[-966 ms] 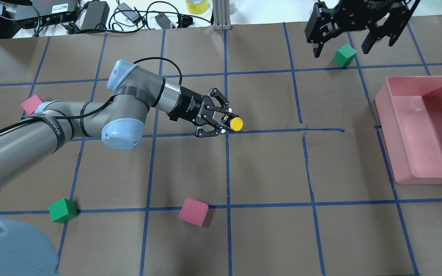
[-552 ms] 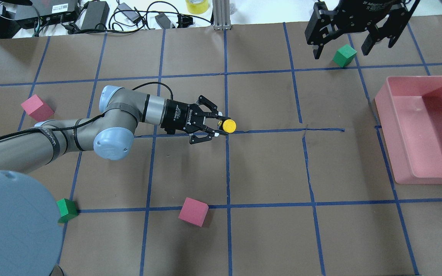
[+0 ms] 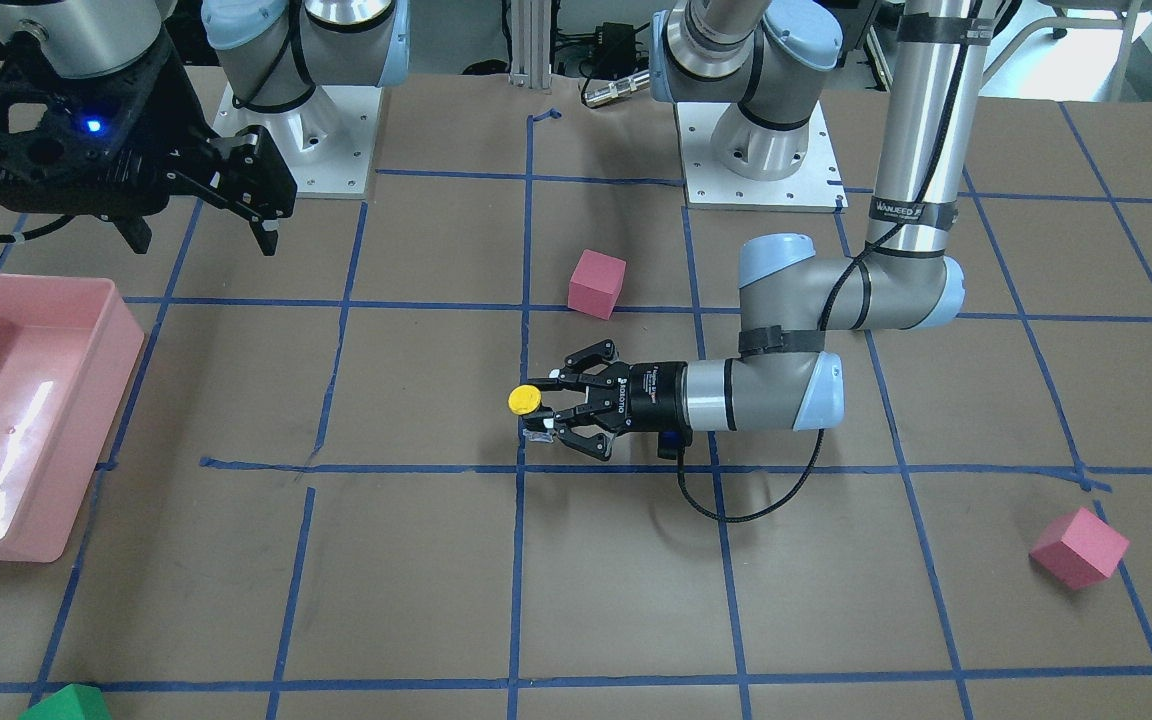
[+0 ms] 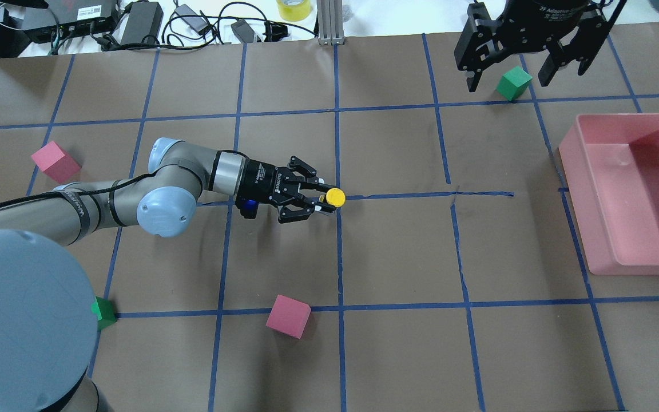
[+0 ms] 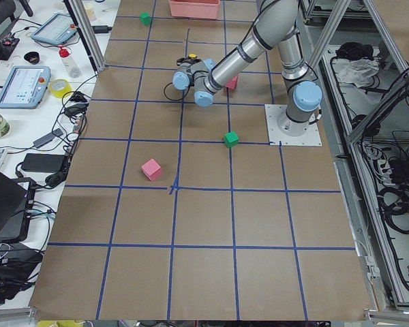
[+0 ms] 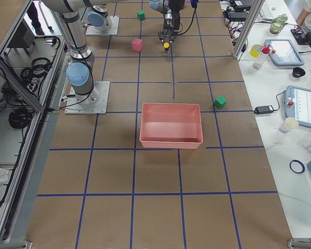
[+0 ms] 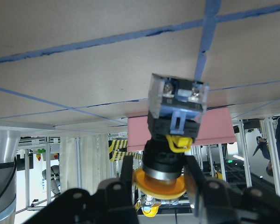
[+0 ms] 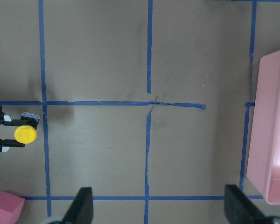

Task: Align button upright
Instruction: 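Lift and rotate the switch with the left gripper, cap downward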

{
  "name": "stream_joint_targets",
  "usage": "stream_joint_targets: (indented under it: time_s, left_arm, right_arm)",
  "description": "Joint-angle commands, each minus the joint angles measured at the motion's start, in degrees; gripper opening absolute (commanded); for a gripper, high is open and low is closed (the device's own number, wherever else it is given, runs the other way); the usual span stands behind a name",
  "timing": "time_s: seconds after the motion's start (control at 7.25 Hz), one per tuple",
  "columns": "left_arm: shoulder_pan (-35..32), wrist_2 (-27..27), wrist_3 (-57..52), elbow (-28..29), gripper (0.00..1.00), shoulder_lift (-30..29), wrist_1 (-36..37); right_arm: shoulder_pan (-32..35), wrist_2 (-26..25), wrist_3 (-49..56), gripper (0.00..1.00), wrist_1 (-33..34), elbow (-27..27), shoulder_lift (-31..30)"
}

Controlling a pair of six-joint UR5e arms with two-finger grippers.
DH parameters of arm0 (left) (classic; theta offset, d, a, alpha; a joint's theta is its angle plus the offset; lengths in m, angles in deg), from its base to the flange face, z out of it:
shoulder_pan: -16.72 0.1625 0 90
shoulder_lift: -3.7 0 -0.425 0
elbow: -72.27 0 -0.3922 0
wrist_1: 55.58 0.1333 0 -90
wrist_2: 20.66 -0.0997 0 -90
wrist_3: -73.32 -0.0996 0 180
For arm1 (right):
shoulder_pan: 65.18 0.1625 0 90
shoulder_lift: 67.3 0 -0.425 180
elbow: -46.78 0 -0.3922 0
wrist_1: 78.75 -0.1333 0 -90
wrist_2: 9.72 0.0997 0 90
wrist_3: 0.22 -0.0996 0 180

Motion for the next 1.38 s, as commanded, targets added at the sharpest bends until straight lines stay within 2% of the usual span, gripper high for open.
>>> stream_joint_targets:
  time_s: [0.0,0.28,0.97,1.1,1.24]
  left_arm:
    - [0.23,1.10,2.18,0.18,0.00,-2.26,-0.46]
    - [0.23,4.00,2.27,1.05,0.00,-3.06,-0.47]
    - [0.15,5.59,1.56,1.14,0.01,-3.85,-0.47]
    - [0.23,5.50,1.48,1.06,0.11,-4.03,-0.47]
    - [0.15,5.41,1.30,0.97,0.14,-4.55,-0.47]
  right_arm:
    - [-0.03,-0.33,0.39,1.00,0.03,-0.02,0.00]
    - [-0.03,-0.51,0.57,1.00,0.03,-0.02,0.00]
    - [-0.20,-0.69,0.57,1.00,0.11,-0.02,0.09]
    - [-0.20,-0.60,0.48,1.00,0.11,-0.02,0.09]
    - [-0.20,-0.69,0.57,1.00,0.11,-0.02,0.09]
